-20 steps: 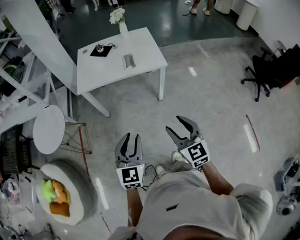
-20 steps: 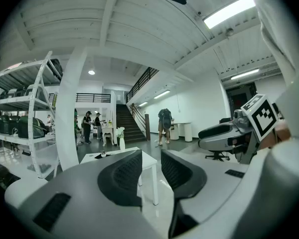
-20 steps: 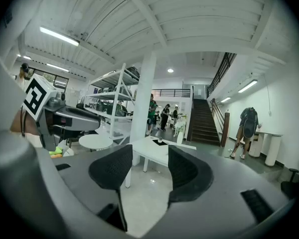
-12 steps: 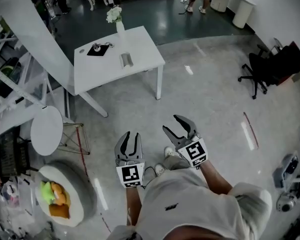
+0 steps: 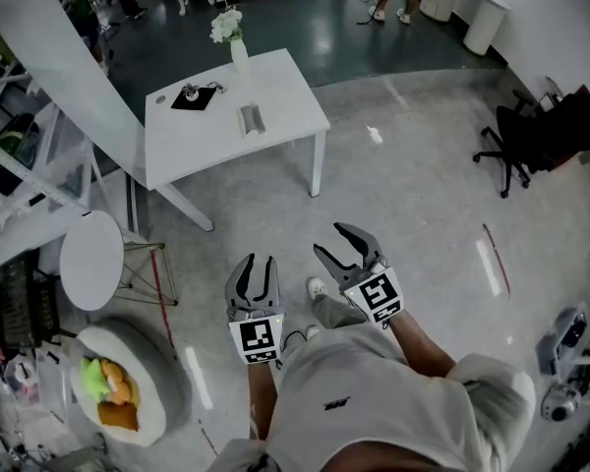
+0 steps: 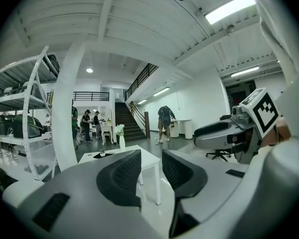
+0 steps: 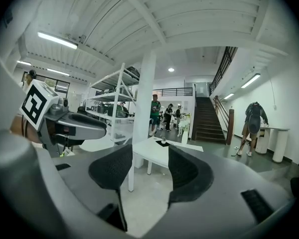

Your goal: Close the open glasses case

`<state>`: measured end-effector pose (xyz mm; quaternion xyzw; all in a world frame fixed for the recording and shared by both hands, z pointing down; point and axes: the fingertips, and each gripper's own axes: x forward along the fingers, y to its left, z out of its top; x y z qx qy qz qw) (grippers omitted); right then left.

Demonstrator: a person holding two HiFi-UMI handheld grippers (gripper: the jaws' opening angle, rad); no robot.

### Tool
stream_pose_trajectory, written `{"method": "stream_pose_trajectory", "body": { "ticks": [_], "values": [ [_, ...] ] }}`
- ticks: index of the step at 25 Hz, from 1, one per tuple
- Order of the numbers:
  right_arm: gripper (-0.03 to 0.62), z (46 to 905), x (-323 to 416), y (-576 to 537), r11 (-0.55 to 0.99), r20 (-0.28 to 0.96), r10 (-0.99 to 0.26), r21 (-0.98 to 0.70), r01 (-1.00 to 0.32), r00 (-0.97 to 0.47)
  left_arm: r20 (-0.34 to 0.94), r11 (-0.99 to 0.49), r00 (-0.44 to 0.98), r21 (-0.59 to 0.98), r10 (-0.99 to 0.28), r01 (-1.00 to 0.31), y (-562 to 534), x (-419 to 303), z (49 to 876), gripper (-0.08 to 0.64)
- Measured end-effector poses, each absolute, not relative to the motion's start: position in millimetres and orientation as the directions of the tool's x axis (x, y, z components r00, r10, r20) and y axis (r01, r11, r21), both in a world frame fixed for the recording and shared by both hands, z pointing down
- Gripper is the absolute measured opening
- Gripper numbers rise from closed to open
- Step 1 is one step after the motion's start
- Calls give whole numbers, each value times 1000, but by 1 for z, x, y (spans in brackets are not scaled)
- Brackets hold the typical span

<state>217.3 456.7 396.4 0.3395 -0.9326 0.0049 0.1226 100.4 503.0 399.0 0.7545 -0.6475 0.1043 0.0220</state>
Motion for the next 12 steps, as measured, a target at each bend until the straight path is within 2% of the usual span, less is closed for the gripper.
{"method": "stream_pose_trajectory", "body": {
  "ticks": [12],
  "values": [
    [229, 408, 203, 362, 784, 240, -612, 63, -617, -754, 206, -151, 125, -115, -970, -982, 413, 90, 407, 146]
  ]
}}
